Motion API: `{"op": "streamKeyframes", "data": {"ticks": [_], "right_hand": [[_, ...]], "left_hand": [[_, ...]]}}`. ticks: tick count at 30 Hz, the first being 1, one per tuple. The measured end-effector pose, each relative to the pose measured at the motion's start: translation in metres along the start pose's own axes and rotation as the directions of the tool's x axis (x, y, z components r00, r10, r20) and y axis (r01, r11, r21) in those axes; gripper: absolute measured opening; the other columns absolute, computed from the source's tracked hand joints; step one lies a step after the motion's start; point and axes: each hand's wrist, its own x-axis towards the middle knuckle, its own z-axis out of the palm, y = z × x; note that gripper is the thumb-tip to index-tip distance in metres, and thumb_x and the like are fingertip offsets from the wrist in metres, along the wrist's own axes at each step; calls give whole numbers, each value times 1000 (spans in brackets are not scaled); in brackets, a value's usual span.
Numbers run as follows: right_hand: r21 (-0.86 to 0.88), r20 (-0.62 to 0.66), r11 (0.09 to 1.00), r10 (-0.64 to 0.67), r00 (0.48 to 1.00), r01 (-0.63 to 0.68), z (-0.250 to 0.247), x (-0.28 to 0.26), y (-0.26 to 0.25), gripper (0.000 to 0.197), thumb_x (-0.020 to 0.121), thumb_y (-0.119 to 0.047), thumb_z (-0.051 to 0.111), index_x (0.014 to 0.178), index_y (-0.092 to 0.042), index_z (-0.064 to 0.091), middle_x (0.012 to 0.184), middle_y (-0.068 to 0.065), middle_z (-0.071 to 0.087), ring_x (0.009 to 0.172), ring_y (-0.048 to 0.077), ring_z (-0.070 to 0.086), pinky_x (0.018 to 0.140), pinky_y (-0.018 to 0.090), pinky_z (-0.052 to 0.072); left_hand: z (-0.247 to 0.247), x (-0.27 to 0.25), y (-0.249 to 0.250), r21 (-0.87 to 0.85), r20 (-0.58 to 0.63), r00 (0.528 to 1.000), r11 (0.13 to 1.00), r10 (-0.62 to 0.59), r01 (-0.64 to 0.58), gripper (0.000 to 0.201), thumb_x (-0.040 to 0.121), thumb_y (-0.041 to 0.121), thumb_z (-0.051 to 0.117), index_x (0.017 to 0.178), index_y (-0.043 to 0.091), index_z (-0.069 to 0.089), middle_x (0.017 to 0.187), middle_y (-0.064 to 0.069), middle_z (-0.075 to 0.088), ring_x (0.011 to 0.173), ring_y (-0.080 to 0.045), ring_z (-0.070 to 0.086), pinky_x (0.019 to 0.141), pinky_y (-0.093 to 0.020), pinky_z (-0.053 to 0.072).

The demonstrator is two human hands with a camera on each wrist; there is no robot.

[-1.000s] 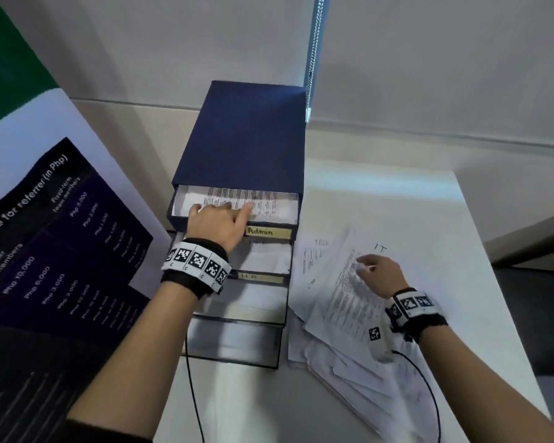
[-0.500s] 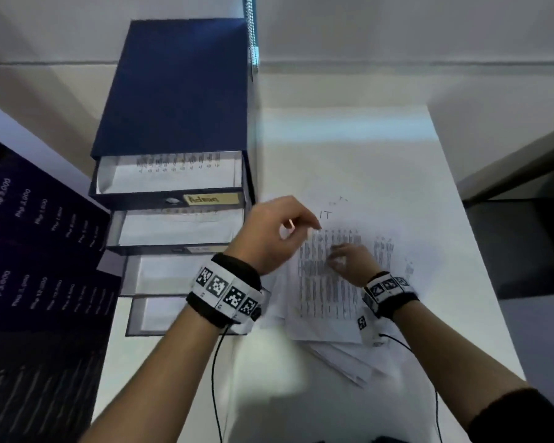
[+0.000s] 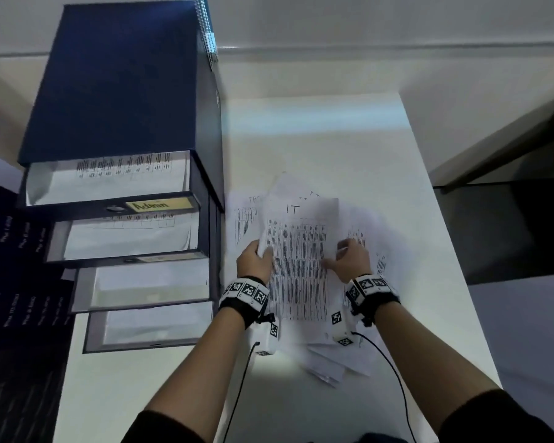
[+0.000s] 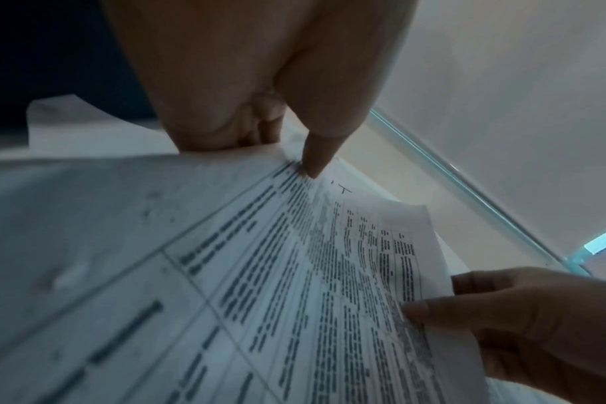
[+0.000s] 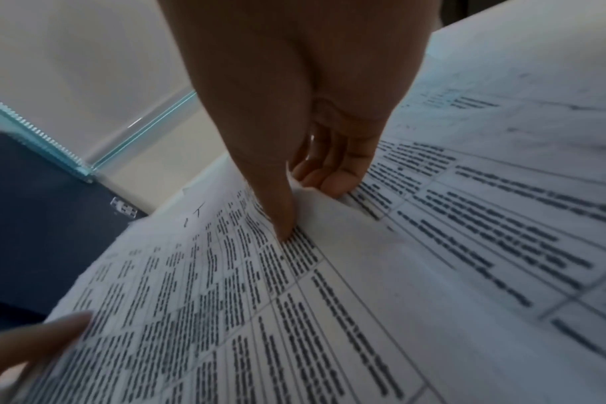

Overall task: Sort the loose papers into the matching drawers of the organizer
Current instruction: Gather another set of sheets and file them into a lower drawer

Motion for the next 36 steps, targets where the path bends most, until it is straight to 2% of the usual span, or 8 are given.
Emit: {"op": "streamKeyframes", "data": {"ticks": [4, 9, 13, 17, 22, 26, 29, 36], "right_hand": [[16, 54, 1000, 24, 998, -25, -13, -6, 16, 36, 73, -32, 85, 69, -6, 61, 64, 4, 59, 55, 15, 52, 52, 22, 45], [11, 287, 989, 137, 948, -146, -33, -9, 39, 17, 71, -18, 87, 81, -10, 75, 80, 4, 75, 73, 19, 72, 74, 34, 61], [-1, 270, 988, 148, 951, -153, -39, -6, 37, 29, 67, -11, 88, 92, -9, 73, 91, 6, 74, 81, 20, 70, 79, 35, 59], [110, 165, 978, 160, 973, -180, -43, 0, 32, 35, 67, -20, 90, 97, -13, 73, 92, 4, 73, 83, 21, 72, 81, 35, 59], [117, 137, 969, 203, 970, -219, -50, 5, 39, 43, 72, -8, 84, 113, -6, 69, 109, 13, 72, 93, 29, 70, 88, 44, 57], [125, 70, 972, 190, 979, -198, -61, 6, 43, 39, 77, -2, 77, 114, -6, 68, 108, 10, 71, 90, 25, 66, 87, 37, 55], [70, -6, 979, 190, 982, -189, -70, 7, 47, 35, 81, -2, 72, 115, -6, 69, 109, 13, 71, 87, 23, 61, 82, 29, 50], [23, 18, 980, 198, 980, -198, -64, 10, 36, 20, 82, -4, 70, 102, -7, 71, 93, 9, 68, 85, 24, 62, 77, 28, 52]], "left_hand": [[-6, 3, -12, -49, 45, 999, 999, 13, -10, 34, 81, 16, 78, 113, 12, 67, 95, -4, 72, 87, -18, 68, 83, -32, 58], [-4, 1, -19, 126, 185, 982, 992, -48, 25, 55, 54, 16, 96, 98, 13, 65, 92, 1, 68, 85, -18, 67, 81, -33, 59], [9, -4, -16, 127, 187, 976, 982, 113, -138, 31, 69, 18, 88, 78, 4, 62, 66, 2, 55, 58, -14, 49, 61, -26, 47], [16, -9, 2, 109, 250, 927, 943, 279, -314, 10, 77, 7, 79, 73, 10, 70, 66, -3, 67, 61, -13, 60, 59, -29, 54], [16, 4, 11, -79, 61, 985, 984, 165, -160, 37, 88, 32, 72, 58, 20, 54, 48, 14, 39, 46, -7, 33, 47, -20, 34], [13, 15, 5, -126, -55, 997, 990, 50, -56, 23, 97, 25, 61, 76, 16, 65, 62, 6, 52, 55, -6, 42, 49, -6, 39], [11, 25, -4, -53, -137, 988, 996, 70, -78, 30, 98, 26, 57, 78, 5, 65, 67, -7, 55, 59, -12, 44, 60, -26, 43], [14, 34, -3, 149, -127, 985, 984, 121, -102, 35, 93, 25, 65, 114, -2, 67, 137, -7, 45, 120, -24, 49, 94, -25, 43]]}}
